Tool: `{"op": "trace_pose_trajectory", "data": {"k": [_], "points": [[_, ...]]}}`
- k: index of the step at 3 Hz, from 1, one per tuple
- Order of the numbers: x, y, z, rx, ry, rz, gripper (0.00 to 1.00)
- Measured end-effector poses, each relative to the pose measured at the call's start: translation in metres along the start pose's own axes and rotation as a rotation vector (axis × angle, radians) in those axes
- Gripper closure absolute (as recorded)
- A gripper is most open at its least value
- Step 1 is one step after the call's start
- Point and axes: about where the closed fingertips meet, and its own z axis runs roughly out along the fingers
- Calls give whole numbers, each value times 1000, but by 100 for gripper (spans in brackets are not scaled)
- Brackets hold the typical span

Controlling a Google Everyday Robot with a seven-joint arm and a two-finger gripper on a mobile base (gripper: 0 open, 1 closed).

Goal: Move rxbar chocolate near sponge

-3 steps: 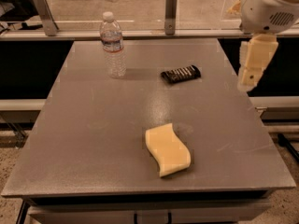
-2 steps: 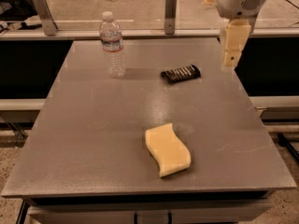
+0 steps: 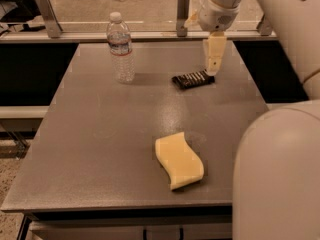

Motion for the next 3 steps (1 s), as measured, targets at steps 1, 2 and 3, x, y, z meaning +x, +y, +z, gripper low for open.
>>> {"op": "trace_pose_trajectory", "data": {"k": [1,2,3], "points": [[5,-11,49,-56,-5,9,0],[11,-11,76,-95,29,8,0],[21,-2,95,-132,79,9,18]]}}
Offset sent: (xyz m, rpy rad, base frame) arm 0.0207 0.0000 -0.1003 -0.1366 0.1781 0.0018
